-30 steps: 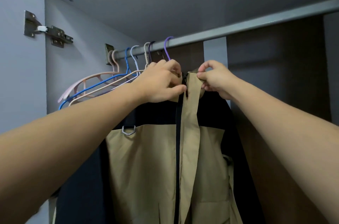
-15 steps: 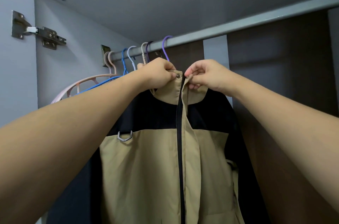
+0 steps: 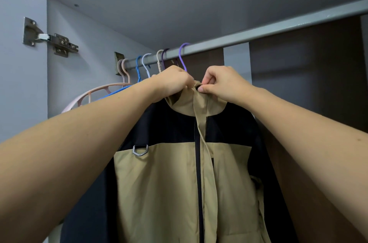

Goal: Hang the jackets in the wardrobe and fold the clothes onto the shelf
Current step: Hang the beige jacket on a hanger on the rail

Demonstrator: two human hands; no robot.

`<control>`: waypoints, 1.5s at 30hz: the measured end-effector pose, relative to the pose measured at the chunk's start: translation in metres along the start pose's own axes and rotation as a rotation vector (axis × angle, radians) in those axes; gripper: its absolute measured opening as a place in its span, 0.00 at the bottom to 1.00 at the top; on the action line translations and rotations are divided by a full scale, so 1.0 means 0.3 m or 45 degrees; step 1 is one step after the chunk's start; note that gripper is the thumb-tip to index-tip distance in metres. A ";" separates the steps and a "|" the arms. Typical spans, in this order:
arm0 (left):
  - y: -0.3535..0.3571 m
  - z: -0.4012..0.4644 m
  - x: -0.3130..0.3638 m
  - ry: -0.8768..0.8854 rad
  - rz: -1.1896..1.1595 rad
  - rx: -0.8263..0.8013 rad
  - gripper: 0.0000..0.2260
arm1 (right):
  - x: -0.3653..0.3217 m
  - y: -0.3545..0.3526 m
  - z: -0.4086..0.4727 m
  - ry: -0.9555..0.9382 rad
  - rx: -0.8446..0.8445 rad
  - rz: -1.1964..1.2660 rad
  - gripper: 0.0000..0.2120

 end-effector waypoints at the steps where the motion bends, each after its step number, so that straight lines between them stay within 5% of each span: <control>1: 0.006 -0.001 0.001 0.012 0.016 -0.012 0.16 | 0.006 -0.001 0.001 0.015 -0.001 0.004 0.11; 8: 0.013 0.026 -0.023 0.090 0.132 0.025 0.07 | 0.075 0.031 0.015 0.005 -0.120 0.488 0.14; 10: 0.008 0.036 -0.028 0.079 0.199 0.054 0.06 | 0.090 0.026 0.021 0.004 -0.133 0.350 0.17; 15: 0.006 0.044 -0.027 0.106 0.282 0.122 0.08 | 0.082 0.032 0.027 -0.027 -0.193 0.136 0.02; 30: 0.011 0.033 -0.032 0.114 0.115 0.300 0.08 | 0.078 0.012 0.029 -0.015 -0.114 0.139 0.02; 43: 0.023 0.028 -0.030 0.076 0.057 0.288 0.03 | 0.163 0.019 -0.007 0.053 0.032 0.142 0.14; 45: 0.021 0.020 -0.027 0.092 0.124 0.334 0.04 | 0.170 0.032 -0.021 0.073 0.088 0.178 0.22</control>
Point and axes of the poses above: each hand's wrist, its own z-axis towards the middle knuckle, its own y-axis out of the palm, x = y × z, the point moved 8 cm from there along z, towards the middle knuckle, and after that the axes turned 10 degrees about -x, right-handed, at the moved point
